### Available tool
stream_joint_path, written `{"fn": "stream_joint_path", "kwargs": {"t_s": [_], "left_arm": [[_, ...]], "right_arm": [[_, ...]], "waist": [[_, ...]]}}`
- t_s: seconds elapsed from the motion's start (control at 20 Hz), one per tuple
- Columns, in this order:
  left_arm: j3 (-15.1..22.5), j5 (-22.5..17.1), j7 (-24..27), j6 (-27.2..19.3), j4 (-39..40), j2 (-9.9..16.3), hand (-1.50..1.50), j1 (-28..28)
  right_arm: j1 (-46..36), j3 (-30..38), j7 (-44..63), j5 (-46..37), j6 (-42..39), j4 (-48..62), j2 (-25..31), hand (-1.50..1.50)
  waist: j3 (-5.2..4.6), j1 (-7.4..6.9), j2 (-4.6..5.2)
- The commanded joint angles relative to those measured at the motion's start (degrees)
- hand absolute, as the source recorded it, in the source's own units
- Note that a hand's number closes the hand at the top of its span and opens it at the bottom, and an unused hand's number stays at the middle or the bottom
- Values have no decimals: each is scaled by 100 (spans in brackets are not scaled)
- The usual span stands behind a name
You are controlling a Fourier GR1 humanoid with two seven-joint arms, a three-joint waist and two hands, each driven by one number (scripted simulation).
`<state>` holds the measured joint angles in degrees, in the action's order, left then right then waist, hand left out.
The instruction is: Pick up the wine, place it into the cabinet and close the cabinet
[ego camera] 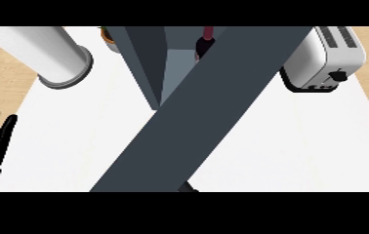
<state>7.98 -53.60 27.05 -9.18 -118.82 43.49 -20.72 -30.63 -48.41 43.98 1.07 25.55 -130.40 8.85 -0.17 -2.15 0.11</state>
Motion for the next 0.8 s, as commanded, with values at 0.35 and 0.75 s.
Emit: {"fn": "stream_joint_path", "kwargs": {"t_s": [0.35, 0.75], "left_arm": [[68, 133, -349, -354, -88, -288, -150, 334], [-258, 172, -248, -50, 190, -433, -150, 205]], "right_arm": [[-3033, 1149, -825, 1128, 628, 3205, -875, 150], [-4021, 2272, -1330, 861, -339, 4965, -845, 150]], "waist": [[8, -40, 20], [11, 49, 8]]}}
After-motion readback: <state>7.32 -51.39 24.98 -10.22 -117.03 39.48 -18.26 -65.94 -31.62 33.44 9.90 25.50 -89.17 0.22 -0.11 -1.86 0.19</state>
